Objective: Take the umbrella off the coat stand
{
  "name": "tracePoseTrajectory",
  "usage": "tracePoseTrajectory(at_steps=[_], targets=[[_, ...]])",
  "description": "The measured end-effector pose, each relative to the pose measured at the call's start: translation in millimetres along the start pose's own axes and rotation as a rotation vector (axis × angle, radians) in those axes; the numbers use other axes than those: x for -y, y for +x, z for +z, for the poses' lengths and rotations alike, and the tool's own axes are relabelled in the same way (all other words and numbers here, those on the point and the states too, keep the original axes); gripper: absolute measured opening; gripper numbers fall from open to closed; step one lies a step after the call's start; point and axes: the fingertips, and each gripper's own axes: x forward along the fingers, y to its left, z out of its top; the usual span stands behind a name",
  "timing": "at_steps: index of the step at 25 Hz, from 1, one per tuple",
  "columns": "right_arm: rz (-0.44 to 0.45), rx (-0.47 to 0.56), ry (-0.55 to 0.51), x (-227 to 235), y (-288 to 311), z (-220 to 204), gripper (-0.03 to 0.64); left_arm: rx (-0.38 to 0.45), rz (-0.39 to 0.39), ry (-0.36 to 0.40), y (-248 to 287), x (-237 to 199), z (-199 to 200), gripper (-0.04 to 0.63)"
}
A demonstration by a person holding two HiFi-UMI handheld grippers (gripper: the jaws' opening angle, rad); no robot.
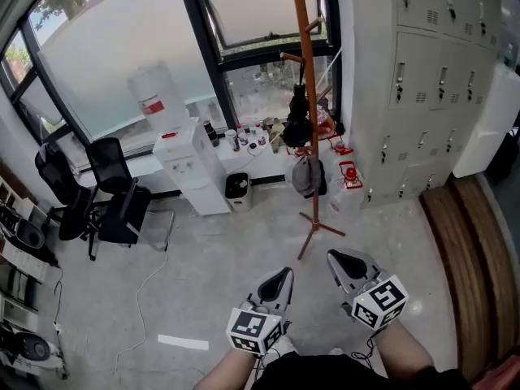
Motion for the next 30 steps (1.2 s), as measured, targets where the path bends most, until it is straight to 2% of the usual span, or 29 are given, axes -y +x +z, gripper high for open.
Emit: tracePoseTrajectory(at_steps=[9,13,16,22,30], targets=[[-0.046,-0.001,0.016,-19,71,1,0.052,-0.014,-0.034,-0.017,-10,-71,1,0.017],[-0.07,-0.002,0.018,-25,89,1,0.052,-0.035,-0.055,-0.037,-17,-91,2,0.017],[-0.079,-0.003,0.015,-31,99,1,0.052,-0.018,-0.057,-0.043,-20,-105,4,0.017],[-0.097,-0.004,0.013,-25,109,6,0.052,-0.016,-0.072,-0.051,-13,-114,5,0.017],[-0.081,0.005,0.02,13,124,8,0.052,-0.011,-0.05,-0.048,22,-121,12,0.017]])
